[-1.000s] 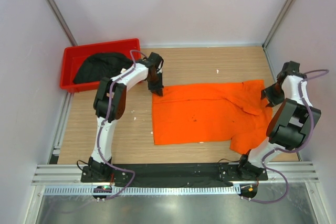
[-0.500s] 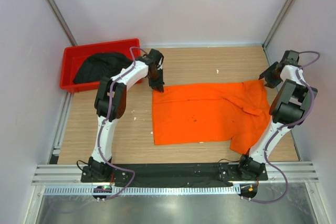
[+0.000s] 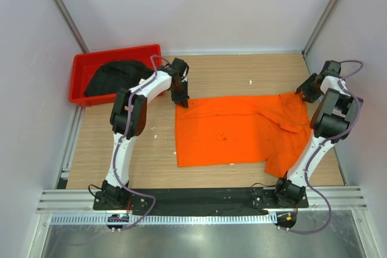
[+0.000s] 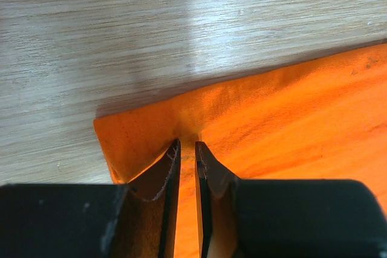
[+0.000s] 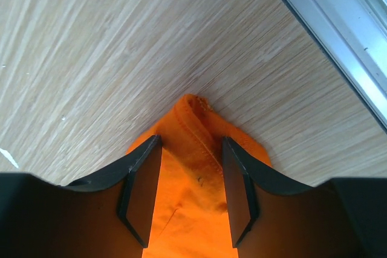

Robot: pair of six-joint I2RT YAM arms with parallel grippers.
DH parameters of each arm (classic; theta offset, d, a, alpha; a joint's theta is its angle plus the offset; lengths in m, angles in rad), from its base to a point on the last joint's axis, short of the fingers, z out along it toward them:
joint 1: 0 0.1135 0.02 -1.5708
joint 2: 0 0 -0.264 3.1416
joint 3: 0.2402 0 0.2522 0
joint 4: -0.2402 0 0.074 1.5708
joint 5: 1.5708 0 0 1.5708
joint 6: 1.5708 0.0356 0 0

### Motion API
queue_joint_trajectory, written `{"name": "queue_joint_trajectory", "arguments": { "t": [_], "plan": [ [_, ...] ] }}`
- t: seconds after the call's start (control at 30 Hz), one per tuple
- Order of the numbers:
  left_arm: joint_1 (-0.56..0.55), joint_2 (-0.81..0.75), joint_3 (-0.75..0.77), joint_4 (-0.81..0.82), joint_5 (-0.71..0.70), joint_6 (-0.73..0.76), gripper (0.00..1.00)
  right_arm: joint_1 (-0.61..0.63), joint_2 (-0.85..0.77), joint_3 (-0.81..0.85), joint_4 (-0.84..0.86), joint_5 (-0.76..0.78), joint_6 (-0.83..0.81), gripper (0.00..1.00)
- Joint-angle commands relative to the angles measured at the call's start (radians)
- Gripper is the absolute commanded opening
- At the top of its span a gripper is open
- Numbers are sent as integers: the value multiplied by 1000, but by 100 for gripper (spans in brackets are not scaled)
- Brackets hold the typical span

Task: Fold and stack the t-shirts
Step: Fold the tshirt

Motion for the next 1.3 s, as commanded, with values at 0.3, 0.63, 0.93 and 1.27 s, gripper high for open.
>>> {"name": "queue_joint_trajectory", "arguments": {
  "t": [0.3, 0.63, 0.93, 1.27],
  "plan": [
    [41, 40, -49, -3, -46, -3, 16, 2, 27, 72, 54, 275, 6, 1],
    [52, 82, -43, 17, -92, 6, 15, 23, 117, 158, 48, 217, 113, 3],
    [67, 59, 94, -43, -115, 57, 20, 68, 275, 581, -254, 285, 26, 27],
    [12, -211, -9, -83, -25, 53, 41, 115, -112, 275, -410, 406, 15, 64]
  ]
}}
